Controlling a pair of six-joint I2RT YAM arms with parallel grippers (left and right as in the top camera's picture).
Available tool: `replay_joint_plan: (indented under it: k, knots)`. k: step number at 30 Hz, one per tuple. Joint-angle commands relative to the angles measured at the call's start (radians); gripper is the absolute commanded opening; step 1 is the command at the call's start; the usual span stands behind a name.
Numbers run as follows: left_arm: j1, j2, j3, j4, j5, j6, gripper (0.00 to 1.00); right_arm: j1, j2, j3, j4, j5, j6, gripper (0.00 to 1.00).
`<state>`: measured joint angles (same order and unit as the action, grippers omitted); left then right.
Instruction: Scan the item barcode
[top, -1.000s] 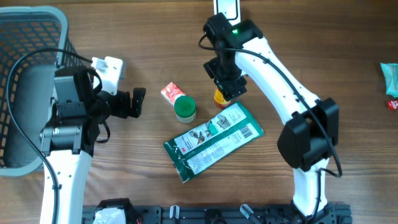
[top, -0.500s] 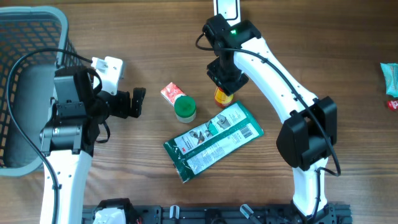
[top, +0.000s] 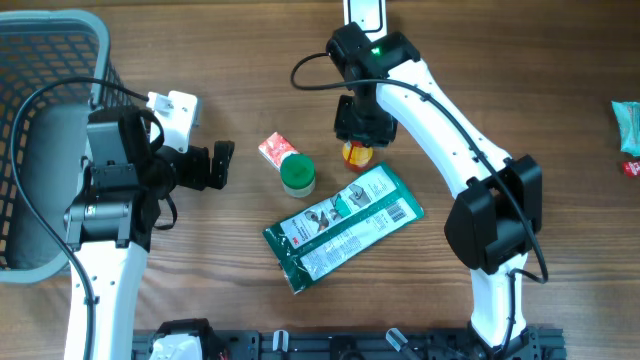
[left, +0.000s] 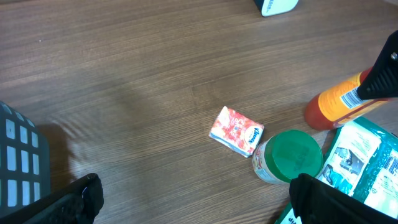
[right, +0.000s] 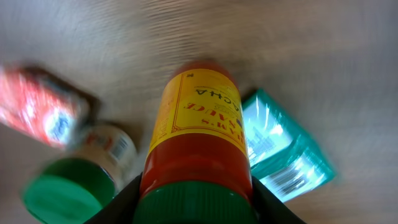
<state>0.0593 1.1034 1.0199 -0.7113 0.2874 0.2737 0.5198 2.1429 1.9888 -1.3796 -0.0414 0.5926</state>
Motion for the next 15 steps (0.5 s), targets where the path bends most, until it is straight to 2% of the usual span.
replay_joint_plan:
  k: [1,4,5,8,12,15]
  knots:
    - [0.005,0.005,-0.006,0.002,0.019,-0.010,1.00,-0.009,-0.026,0.037,0.007,-0.004,-0.504,0.43]
    - [0.005,0.005,-0.006,0.002,0.019,-0.009,1.00,-0.009,-0.026,0.036,0.006,-0.004,-0.628,0.59]
    - [0.005,0.005,-0.006,0.002,0.019,-0.009,1.00,-0.009,-0.026,0.036,0.007,-0.004,-0.647,0.64]
    - [0.005,0.005,-0.006,0.002,0.019,-0.009,1.00,-0.009,-0.029,0.037,0.011,-0.005,-0.652,0.73]
    - [0.005,0.005,-0.006,0.002,0.019,-0.010,1.00,-0.009,-0.051,0.063,-0.002,-0.005,-0.554,0.97]
    - [0.005,0.005,-0.006,0.002,0.019,-0.010,1.00,-0.010,-0.079,0.158,-0.050,-0.050,-0.396,1.00]
